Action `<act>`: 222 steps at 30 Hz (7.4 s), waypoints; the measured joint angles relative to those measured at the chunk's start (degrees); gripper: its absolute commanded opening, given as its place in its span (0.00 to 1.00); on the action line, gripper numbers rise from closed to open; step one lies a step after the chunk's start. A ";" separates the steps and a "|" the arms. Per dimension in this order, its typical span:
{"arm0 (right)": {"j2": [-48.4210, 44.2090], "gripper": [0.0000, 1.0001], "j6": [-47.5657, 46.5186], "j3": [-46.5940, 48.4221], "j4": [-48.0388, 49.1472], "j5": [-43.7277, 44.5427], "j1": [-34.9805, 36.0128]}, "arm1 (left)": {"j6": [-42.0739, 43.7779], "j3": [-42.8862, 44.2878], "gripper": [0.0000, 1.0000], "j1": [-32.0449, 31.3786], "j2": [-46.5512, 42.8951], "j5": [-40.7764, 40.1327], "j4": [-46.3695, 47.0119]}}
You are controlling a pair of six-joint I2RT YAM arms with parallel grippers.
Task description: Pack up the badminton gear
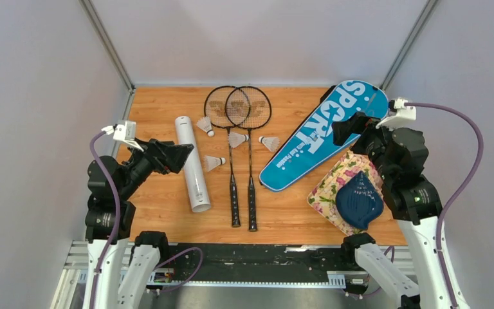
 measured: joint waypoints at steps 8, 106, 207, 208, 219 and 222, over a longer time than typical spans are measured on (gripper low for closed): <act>3.34 1.00 0.90 0.00 -1.70 -1.01 0.00 | 0.07 -1.51 0.92 0.00 2.01 -0.04 -1.55; 43.10 0.94 3.76 10.51 15.08 -22.23 26.51 | 20.24 -4.26 0.49 -0.28 31.58 -17.33 2.29; 65.75 0.45 3.72 18.82 75.41 -5.73 44.63 | 25.55 -10.47 0.93 -0.55 6.78 -9.81 11.43; 65.72 0.46 3.74 18.75 75.52 -5.75 44.63 | 26.47 -11.61 0.91 -0.55 6.75 -9.31 13.11; 63.45 0.64 3.96 16.17 76.37 -5.55 44.46 | 32.02 -15.45 0.63 -0.55 8.11 -1.92 23.98; 63.32 0.80 4.11 15.80 76.15 -5.73 44.35 | 33.07 -16.20 0.57 -0.55 8.24 -1.73 24.79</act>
